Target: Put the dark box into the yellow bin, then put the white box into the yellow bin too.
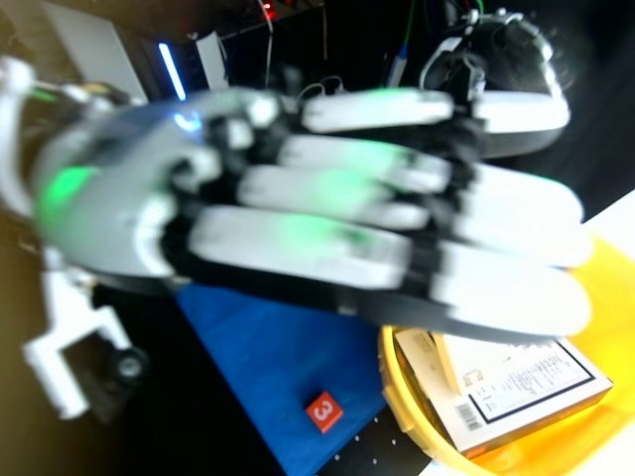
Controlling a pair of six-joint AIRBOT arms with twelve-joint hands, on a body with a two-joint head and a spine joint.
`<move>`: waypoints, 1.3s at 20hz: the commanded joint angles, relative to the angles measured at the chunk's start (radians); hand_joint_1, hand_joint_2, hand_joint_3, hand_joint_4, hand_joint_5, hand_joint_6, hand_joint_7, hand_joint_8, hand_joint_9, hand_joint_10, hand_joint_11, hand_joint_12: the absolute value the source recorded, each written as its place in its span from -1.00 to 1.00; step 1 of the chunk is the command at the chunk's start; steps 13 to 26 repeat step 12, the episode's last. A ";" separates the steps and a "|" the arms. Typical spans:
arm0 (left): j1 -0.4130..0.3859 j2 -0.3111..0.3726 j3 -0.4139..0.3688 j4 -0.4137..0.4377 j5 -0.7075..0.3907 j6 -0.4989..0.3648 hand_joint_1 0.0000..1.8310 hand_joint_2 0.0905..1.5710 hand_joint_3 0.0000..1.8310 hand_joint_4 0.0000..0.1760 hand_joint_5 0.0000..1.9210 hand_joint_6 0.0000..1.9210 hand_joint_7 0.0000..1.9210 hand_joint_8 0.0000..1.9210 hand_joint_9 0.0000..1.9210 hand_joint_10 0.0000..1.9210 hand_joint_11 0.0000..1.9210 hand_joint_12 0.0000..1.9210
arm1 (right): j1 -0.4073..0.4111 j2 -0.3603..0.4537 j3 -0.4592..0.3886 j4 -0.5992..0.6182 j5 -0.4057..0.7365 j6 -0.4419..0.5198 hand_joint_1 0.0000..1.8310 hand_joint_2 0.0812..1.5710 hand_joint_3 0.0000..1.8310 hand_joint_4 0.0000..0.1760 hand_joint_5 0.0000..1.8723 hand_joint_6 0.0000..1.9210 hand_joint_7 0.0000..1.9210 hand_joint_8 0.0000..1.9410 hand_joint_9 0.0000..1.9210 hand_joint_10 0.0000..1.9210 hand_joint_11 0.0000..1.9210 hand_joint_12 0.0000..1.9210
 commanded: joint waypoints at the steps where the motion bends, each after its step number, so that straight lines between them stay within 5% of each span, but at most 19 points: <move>1: -0.008 0.013 -0.001 -0.050 -0.130 -0.007 -0.02 0.04 -1.00 -1.00 -0.72 -1.00 -0.65 -0.99 -0.66 -1.00 -0.70 -0.99 | 0.014 0.013 -0.010 0.005 0.121 -0.001 -0.07 0.15 -0.99 0.95 -1.00 -1.00 -0.88 -0.99 -0.98 -0.99 -0.99 -1.00; 6: -0.007 0.056 -0.001 -0.130 -0.189 -0.006 -0.09 0.04 -1.00 -1.00 -0.85 -1.00 -0.86 -1.00 -0.85 -1.00 -0.86 -0.99 | 0.034 0.067 -0.059 -0.020 0.122 -0.001 -0.05 0.07 -1.00 0.66 -1.00 -1.00 -0.83 -0.98 -0.93 -0.98 -0.96 -0.99; 7: -0.007 0.063 0.000 -0.143 -0.197 -0.006 -0.02 0.11 -0.99 -0.86 -0.70 -0.98 -0.84 -1.00 -0.87 -1.00 -0.93 -1.00 | 0.039 0.078 -0.069 -0.030 0.122 -0.001 -0.06 0.01 -1.00 0.74 -1.00 -1.00 -0.84 -1.00 -0.91 -0.99 -0.96 -0.99; 9: -0.007 0.068 0.001 -0.151 -0.205 -0.006 -0.02 0.15 -0.99 -0.97 -0.77 -1.00 -0.89 -1.00 -0.89 -1.00 -0.95 -1.00 | 0.043 0.091 -0.082 -0.042 0.122 -0.001 -0.06 0.01 -1.00 0.57 -1.00 -1.00 -0.83 -1.00 -0.87 -0.98 -0.95 -0.99; 10: -0.007 0.073 0.001 -0.155 -0.212 -0.006 0.04 0.17 -1.00 -0.81 -0.52 -0.94 -0.88 -1.00 -0.89 -1.00 -0.96 -1.00 | 0.050 0.106 -0.096 -0.055 0.122 -0.001 -0.11 0.04 -0.99 0.74 -1.00 -1.00 -0.83 -1.00 -0.87 -0.99 -0.97 -0.99; 12: -0.010 0.076 0.001 -0.159 -0.202 -0.001 0.04 0.20 -0.99 -1.00 -0.82 -1.00 -0.91 -1.00 -0.89 -1.00 -0.90 -0.98 | 0.061 0.123 -0.111 -0.069 0.122 -0.001 -0.21 0.06 -0.99 0.78 -1.00 -1.00 -0.82 -0.99 -0.86 -0.98 -0.97 -1.00; 26: -0.010 0.076 0.001 -0.159 -0.202 -0.001 0.04 0.20 -0.99 -1.00 -0.82 -1.00 -0.91 -1.00 -0.89 -1.00 -0.90 -0.98 | 0.061 0.123 -0.111 -0.069 0.122 -0.001 -0.21 0.06 -0.99 0.78 -1.00 -1.00 -0.82 -0.99 -0.86 -0.98 -0.97 -1.00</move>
